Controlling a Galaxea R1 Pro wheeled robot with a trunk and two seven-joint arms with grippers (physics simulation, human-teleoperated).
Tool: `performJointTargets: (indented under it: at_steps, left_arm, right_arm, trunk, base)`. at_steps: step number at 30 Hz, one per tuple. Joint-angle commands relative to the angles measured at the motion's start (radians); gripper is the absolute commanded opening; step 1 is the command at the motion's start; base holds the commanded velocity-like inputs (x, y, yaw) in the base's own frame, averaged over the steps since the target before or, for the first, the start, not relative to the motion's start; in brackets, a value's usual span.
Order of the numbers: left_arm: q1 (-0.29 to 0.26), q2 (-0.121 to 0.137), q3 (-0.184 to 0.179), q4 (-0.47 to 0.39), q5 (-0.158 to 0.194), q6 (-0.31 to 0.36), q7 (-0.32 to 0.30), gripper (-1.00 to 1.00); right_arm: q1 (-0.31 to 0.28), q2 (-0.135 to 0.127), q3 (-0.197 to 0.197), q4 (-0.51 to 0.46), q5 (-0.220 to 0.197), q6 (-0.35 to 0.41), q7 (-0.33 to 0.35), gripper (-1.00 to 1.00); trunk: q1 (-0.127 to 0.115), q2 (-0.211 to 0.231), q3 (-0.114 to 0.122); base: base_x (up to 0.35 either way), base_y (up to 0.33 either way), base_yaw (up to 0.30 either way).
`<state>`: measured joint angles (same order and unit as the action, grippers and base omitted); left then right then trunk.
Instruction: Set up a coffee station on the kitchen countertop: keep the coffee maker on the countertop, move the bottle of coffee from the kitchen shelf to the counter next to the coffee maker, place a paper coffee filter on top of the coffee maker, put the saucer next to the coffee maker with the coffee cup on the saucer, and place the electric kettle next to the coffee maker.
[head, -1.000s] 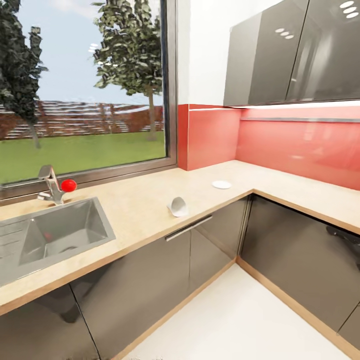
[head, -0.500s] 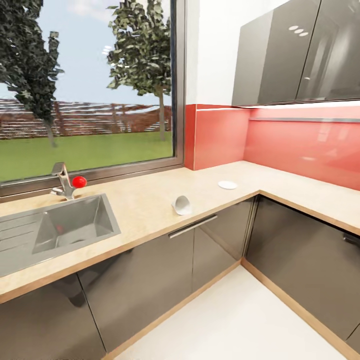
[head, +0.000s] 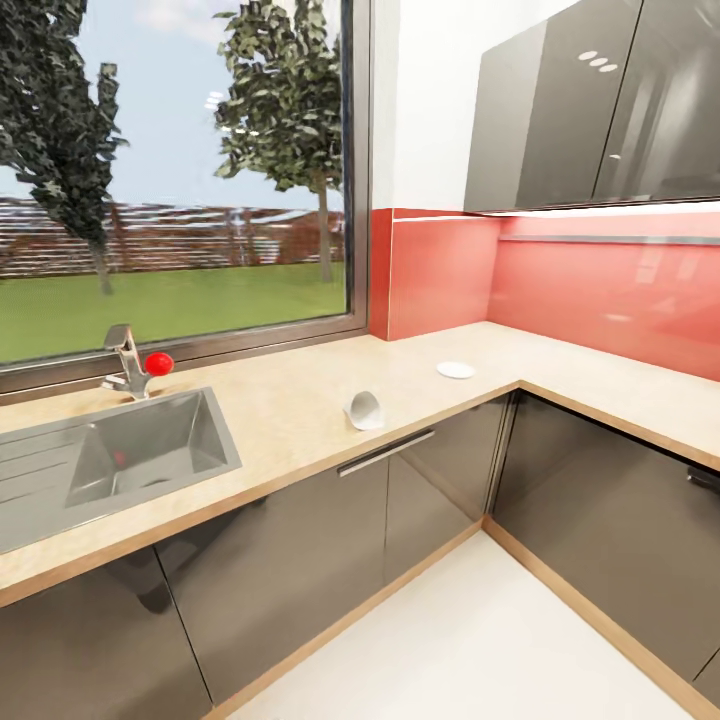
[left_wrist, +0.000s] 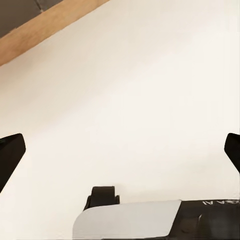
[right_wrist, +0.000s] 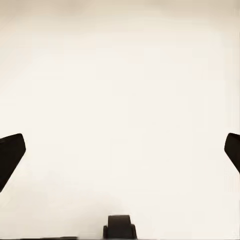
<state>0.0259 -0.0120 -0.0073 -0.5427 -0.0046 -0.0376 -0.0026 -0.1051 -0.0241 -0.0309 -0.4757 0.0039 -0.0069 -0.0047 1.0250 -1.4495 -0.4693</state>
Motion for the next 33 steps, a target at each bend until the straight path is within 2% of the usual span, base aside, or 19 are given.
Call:
performJointTargets:
  at_steps: [1,2,5,6,11,14,18,23,24,26,27,28,29,31,32,33]
  left_arm:
    - [0.0,-0.003,0.0,0.001,-0.001,-0.007,0.0,1.0]
    - [0.0,-0.005,0.002,0.002,-0.001,-0.014,0.0,1.0]
    - [0.0,-0.006,0.006,0.004,0.001,-0.019,0.0,1.0]
    - [0.0,-0.006,0.008,0.005,0.002,-0.021,0.0,1.0]
    - [0.0,-0.006,0.012,0.01,0.002,-0.024,0.0,1.0]
    - [0.0,-0.006,0.014,0.018,0.002,-0.025,0.0,1.0]
    - [0.0,-0.006,0.011,0.039,0.001,-0.026,0.0,1.0]
    - [0.0,-0.007,0.009,0.051,0.0,-0.026,0.0,1.0]
    - [0.0,-0.008,0.01,0.052,0.001,-0.026,0.0,1.0]
    - [0.0,-0.007,0.012,0.055,0.001,-0.026,0.0,1.0]
    - [0.0,-0.005,0.014,0.072,0.001,-0.026,0.0,1.0]
    - [0.0,-0.004,0.014,0.082,0.001,-0.026,0.0,1.0]
    - [0.0,-0.004,0.013,0.123,0.003,-0.042,0.0,1.0]
    - [0.0,-0.004,0.014,0.129,0.003,-0.051,0.001,1.0]
    - [0.0,-0.004,0.014,0.134,0.003,-0.058,0.001,1.0]
    - [0.0,-0.004,0.014,0.135,0.003,-0.061,0.001,1.0]
  right_arm:
    - [0.0,-0.002,-0.012,-0.181,0.0,-0.001,0.0,1.0]
    - [0.0,-0.005,-0.035,-0.262,-0.002,0.0,0.0,1.0]
    - [0.001,-0.006,-0.066,-0.383,-0.004,0.005,0.0,1.0]
    - [0.001,-0.005,-0.079,-0.466,-0.004,0.009,0.0,1.0]
    - [0.001,-0.006,-0.093,-0.654,-0.006,0.027,0.001,1.0]
    - [-0.002,-0.006,-0.095,-0.768,-0.007,0.074,0.002,1.0]
    - [-0.021,-0.003,-0.095,-0.854,-0.008,0.112,0.003,1.0]
    - [-0.086,0.012,-0.076,-0.915,-0.009,0.132,0.003,1.0]
    - [-0.102,0.017,-0.064,-0.92,-0.009,0.134,0.003,1.0]
    - [-0.145,0.026,-0.012,-0.932,-0.009,0.138,0.003,1.0]
    - [-0.179,0.032,0.055,-0.938,-0.009,0.14,0.002,1.0]
    - [-0.191,0.033,0.077,-0.94,-0.009,0.141,0.002,1.0]
    - [-0.272,0.05,0.239,-0.945,-0.009,0.2,0.002,1.0]
    - [-0.291,0.066,0.291,-0.946,-0.008,0.234,0.002,1.0]
    - [-0.308,0.083,0.327,-0.947,-0.008,0.261,0.002,1.0]
    - [-0.316,0.091,0.341,-0.947,-0.008,0.271,0.002,1.0]
  trunk:
    - [0.0,0.0,-0.001]
    - [0.0,0.0,-0.001]
    - [0.0,0.0,-0.001]
    - [0.0,0.0,-0.001]
    - [0.0,0.0,-0.001]
    - [0.0,0.0,-0.001]
    - [0.0,0.0,-0.001]
    - [0.0,0.0,-0.001]
    - [0.0,0.0,-0.001]
    - [0.0,0.0,-0.001]
    - [0.0,0.0,-0.001]
    - [0.0,0.0,-0.001]
    - [0.0,0.0,-0.001]
    - [0.0,0.0,-0.001]
    - [0.0,0.0,-0.001]
    - [0.0,0.0,-0.001]
  base:
    - [0.0,0.0,0.0]
    - [0.0,0.0,0.0]
    - [0.0,0.0,0.0]
    - [0.0,0.0,0.0]
    - [0.0,0.0,0.0]
    - [0.0,0.0,0.0]
    - [0.0,0.0,0.0]
    - [0.0,0.0,0.0]
    - [0.0,0.0,0.0]
    - [0.0,0.0,0.0]
    - [0.0,0.0,0.0]
    - [0.0,0.0,0.0]
    - [0.0,0.0,0.0]
    - [0.0,0.0,0.0]
    - [0.0,0.0,0.0]
    - [0.0,0.0,0.0]
